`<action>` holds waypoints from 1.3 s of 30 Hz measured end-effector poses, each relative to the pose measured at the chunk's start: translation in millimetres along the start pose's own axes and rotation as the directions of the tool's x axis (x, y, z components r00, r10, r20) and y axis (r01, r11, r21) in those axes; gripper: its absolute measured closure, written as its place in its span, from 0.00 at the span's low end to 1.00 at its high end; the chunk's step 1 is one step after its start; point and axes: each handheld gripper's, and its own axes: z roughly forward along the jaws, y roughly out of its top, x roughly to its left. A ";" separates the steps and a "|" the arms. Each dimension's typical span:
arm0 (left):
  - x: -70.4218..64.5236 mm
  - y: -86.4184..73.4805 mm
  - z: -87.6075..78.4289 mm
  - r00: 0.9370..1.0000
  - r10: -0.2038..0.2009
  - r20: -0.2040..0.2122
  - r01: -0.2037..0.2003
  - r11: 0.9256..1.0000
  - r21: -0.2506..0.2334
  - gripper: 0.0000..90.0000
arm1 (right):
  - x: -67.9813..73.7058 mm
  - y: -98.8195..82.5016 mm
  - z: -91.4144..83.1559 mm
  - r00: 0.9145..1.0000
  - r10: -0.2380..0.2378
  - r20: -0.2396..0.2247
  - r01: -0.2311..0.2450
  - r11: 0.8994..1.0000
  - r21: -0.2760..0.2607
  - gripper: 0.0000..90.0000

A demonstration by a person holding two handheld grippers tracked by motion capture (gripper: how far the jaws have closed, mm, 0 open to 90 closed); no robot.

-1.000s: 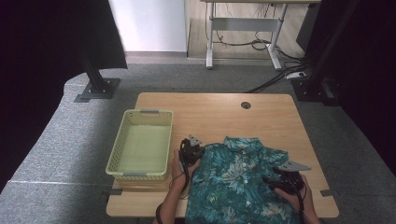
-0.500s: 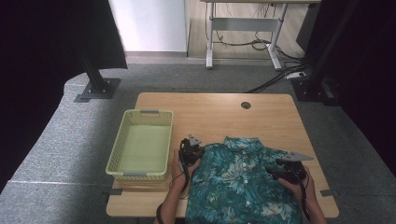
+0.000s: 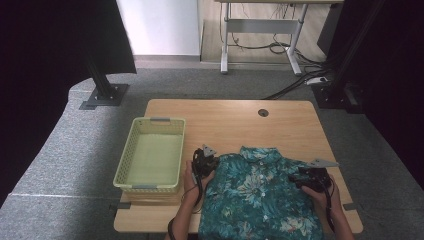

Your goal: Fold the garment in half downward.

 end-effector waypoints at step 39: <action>-0.6 0.0 -0.1 1.000 0.006 -0.004 -0.006 1.000 0.002 0.96 | -54.7 -2.5 3.2 0.990 0.137 0.039 -0.138 0.990 0.021 0.41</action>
